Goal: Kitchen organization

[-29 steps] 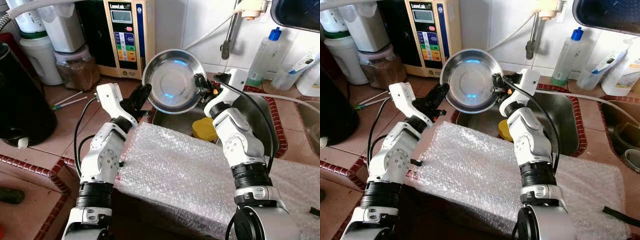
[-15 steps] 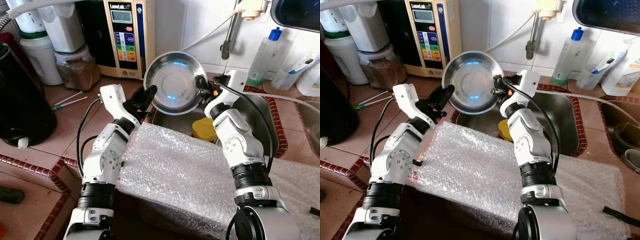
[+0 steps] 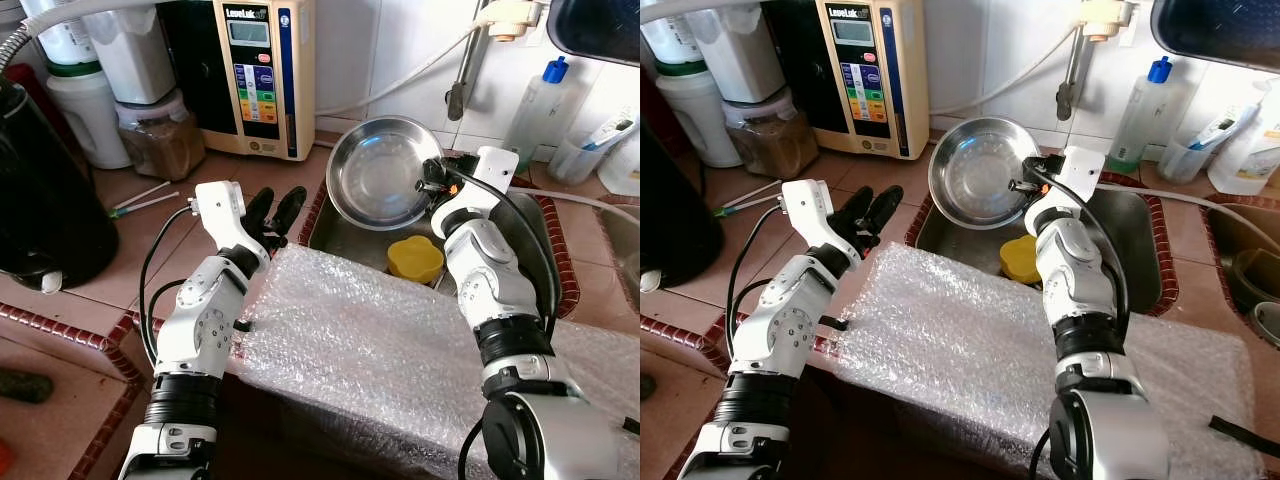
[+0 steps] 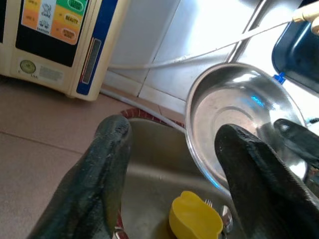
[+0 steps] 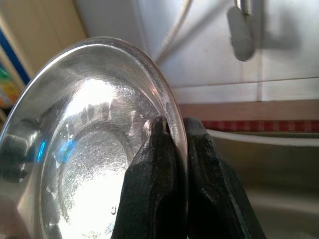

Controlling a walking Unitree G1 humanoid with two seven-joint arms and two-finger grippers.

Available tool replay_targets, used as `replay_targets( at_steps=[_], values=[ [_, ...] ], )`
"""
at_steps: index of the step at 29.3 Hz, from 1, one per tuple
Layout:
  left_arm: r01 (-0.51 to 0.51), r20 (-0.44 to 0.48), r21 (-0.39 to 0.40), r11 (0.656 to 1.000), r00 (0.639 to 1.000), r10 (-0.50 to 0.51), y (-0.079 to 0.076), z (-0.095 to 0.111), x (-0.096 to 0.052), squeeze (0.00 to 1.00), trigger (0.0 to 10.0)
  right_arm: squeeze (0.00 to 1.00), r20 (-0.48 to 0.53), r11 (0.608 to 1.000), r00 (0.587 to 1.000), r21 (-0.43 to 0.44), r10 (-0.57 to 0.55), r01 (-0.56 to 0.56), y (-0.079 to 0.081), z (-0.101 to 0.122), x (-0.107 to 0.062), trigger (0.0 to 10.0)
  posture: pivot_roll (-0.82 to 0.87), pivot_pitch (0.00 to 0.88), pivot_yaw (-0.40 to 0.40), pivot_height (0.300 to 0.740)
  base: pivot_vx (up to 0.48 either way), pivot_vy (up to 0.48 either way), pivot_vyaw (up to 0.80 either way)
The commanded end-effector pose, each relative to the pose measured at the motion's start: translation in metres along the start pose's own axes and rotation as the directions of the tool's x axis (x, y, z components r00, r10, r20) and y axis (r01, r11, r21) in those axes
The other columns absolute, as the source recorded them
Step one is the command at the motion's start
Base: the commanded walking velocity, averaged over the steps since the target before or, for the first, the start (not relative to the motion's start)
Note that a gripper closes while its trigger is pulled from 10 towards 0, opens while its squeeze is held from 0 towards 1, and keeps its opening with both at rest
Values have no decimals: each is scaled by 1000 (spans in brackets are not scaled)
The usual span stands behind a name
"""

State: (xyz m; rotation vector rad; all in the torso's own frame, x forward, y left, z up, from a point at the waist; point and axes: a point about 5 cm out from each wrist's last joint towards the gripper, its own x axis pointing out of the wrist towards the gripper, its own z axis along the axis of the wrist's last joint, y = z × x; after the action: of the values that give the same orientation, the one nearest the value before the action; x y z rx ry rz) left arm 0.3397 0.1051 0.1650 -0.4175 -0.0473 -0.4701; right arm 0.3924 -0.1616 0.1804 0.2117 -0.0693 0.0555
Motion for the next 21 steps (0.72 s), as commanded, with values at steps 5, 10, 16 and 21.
replay_targets(
  at_steps=[5, 10, 16, 21],
  values=[
    [38, -117, 42, 998, 993, -33, -9, -17, -2, 1000, 10000, 0, -38, 988, 994, -126, -100, 94, -19, -11, 0, 0, 80, 0, 18, 740, 0, 0, 0],
    [91, -177, 60, 994, 981, -79, -17, -25, -8, 1000, 10000, 0, -63, 958, 981, -236, -181, 162, -36, -20, -4, 0, 101, 0, 23, 740, 0, 0, 0],
    [129, -230, 89, 988, 967, -106, -19, -30, -15, 1000, 10000, 0, -75, 897, 943, -341, -325, 282, -60, -25, -11, 0, 115, 0, 29, 740, 0, 0, 0],
    [152, -262, 97, 984, 957, -122, -22, -34, -19, 1000, 10000, 0, -108, 892, 933, -348, -345, 289, -62, -34, -15, 0, 113, 0, 33, 740, 0, 0, 0]
  ],
)
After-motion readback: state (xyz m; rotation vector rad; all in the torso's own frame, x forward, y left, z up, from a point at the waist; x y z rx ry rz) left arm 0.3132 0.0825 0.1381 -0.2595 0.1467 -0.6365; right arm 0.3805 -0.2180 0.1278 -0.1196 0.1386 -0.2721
